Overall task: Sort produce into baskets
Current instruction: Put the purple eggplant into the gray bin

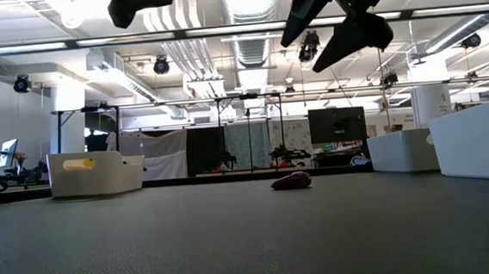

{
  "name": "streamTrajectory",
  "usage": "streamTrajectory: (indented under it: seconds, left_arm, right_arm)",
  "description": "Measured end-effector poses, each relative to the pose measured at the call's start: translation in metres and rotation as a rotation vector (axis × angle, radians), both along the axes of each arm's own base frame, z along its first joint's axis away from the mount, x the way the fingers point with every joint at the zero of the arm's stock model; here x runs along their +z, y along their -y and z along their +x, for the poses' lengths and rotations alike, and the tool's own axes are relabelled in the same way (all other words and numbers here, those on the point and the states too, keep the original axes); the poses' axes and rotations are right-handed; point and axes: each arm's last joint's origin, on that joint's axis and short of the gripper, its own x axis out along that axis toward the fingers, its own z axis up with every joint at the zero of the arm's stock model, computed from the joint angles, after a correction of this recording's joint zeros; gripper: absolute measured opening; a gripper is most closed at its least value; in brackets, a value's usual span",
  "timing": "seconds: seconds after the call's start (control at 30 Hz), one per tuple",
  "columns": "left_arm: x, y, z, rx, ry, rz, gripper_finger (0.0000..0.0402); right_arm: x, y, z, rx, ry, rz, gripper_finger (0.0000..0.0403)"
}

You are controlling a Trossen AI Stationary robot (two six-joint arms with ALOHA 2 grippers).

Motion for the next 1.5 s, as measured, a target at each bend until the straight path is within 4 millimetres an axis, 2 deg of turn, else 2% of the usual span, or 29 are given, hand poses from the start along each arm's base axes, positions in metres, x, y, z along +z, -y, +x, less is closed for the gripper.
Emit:
streamTrajectory:
  seconds: [0.67, 0.97, 1.13, 1.33, 1.5]
  left_arm:
    - [0.001, 0.000, -0.002, -0.009, -0.001, 0.029, 0.0223]
    - [0.000, 0.000, -0.003, -0.008, -0.010, 0.024, 0.0223]
    - [0.000, 0.001, -0.009, -0.007, -0.028, 0.018, 0.0223]
    - [0.002, 0.002, -0.017, -0.005, -0.021, 0.013, 0.0223]
    - [0.003, 0.002, -0.022, -0.005, -0.024, 0.011, 0.0223]
  right_arm:
    - [0.009, -0.003, 0.010, 0.046, 0.118, 0.008, 0.0327]
    - [0.021, -0.003, 0.050, 0.116, 0.025, -0.049, 0.0327]
    - [0.030, -0.001, 0.064, 0.136, -0.046, -0.089, 0.0327]
    - [0.029, 0.005, 0.073, 0.155, -0.084, -0.096, 0.0326]
    - [0.018, 0.012, 0.080, 0.171, -0.118, -0.049, 0.0326]
